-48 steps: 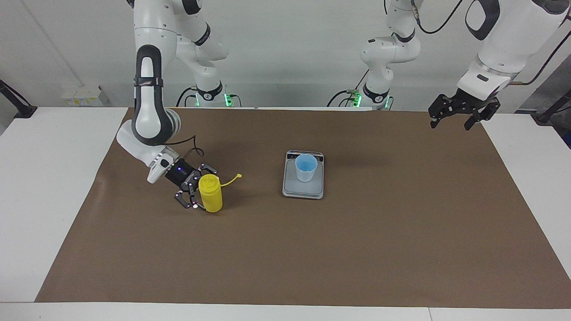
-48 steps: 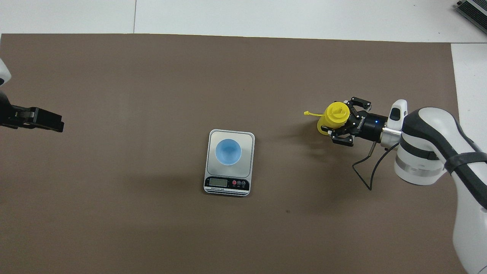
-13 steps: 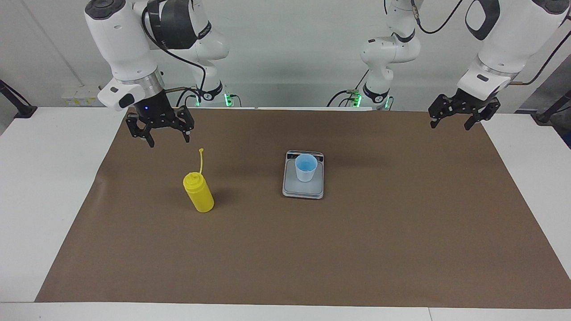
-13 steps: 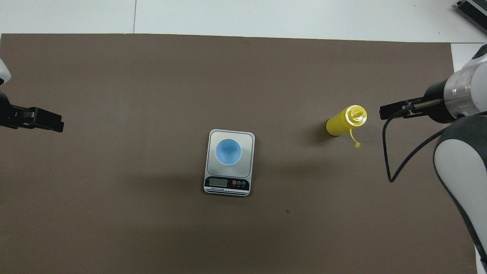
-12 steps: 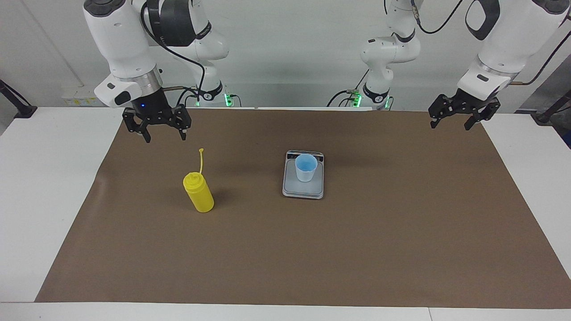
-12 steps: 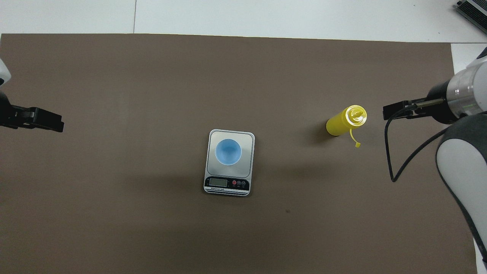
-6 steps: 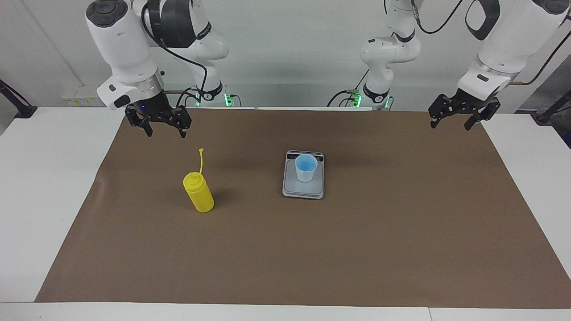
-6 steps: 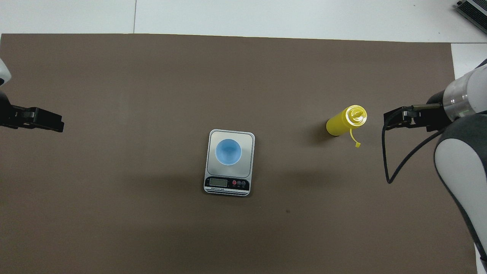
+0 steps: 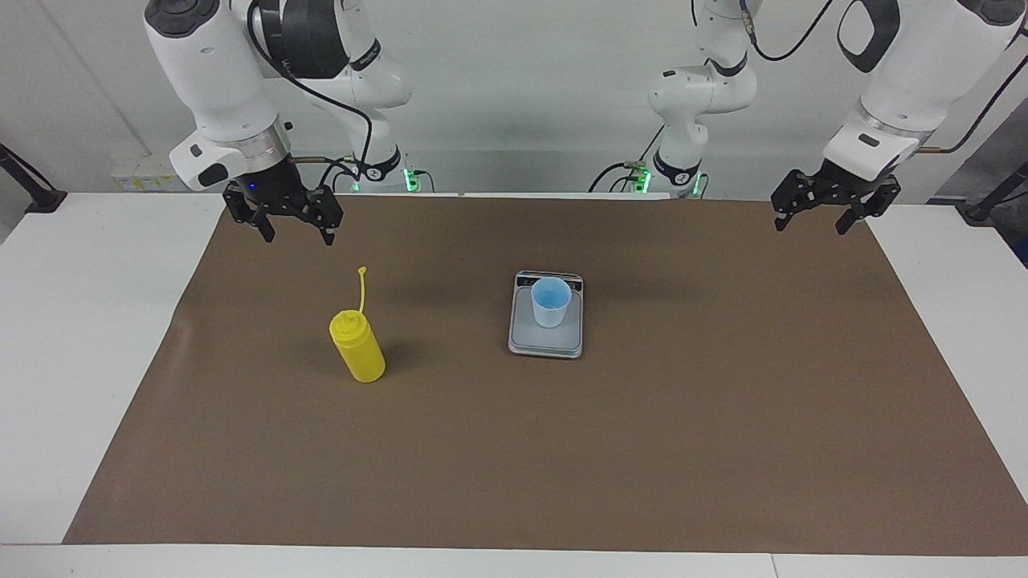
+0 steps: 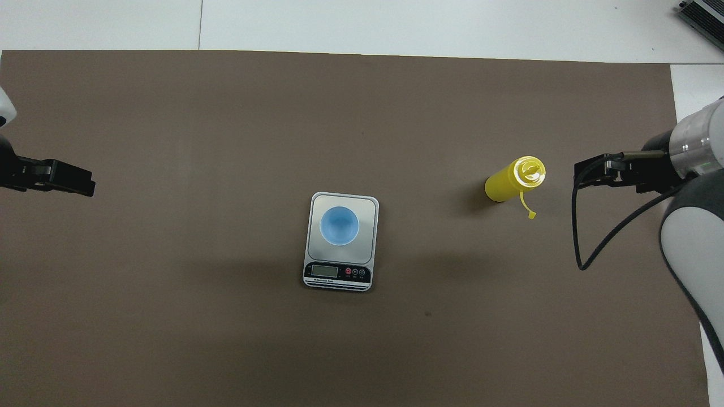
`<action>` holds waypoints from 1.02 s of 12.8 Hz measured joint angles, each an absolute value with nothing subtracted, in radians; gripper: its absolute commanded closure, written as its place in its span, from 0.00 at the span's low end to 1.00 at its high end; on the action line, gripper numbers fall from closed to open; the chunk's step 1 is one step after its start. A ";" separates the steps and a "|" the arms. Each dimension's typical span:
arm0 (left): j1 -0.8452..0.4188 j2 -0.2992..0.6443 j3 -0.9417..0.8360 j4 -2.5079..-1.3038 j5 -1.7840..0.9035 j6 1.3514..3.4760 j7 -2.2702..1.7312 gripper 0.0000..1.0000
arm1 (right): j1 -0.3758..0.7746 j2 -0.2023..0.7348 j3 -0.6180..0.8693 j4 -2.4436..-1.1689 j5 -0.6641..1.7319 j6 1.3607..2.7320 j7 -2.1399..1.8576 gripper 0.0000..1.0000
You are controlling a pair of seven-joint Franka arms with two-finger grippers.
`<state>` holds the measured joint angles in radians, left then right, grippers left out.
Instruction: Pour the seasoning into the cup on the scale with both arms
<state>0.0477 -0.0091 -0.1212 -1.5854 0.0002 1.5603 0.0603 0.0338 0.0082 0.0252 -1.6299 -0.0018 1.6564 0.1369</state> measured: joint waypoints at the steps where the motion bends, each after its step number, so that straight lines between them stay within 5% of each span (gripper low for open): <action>1: 0.048 -0.009 -0.121 -1.585 0.000 1.560 0.060 0.00 | 0.034 0.008 0.025 -1.622 -0.002 1.653 0.137 0.00; 13: 0.048 -0.009 -0.121 -1.585 0.000 1.560 0.060 0.00 | 0.038 0.009 0.031 -1.625 -0.006 1.623 0.137 0.00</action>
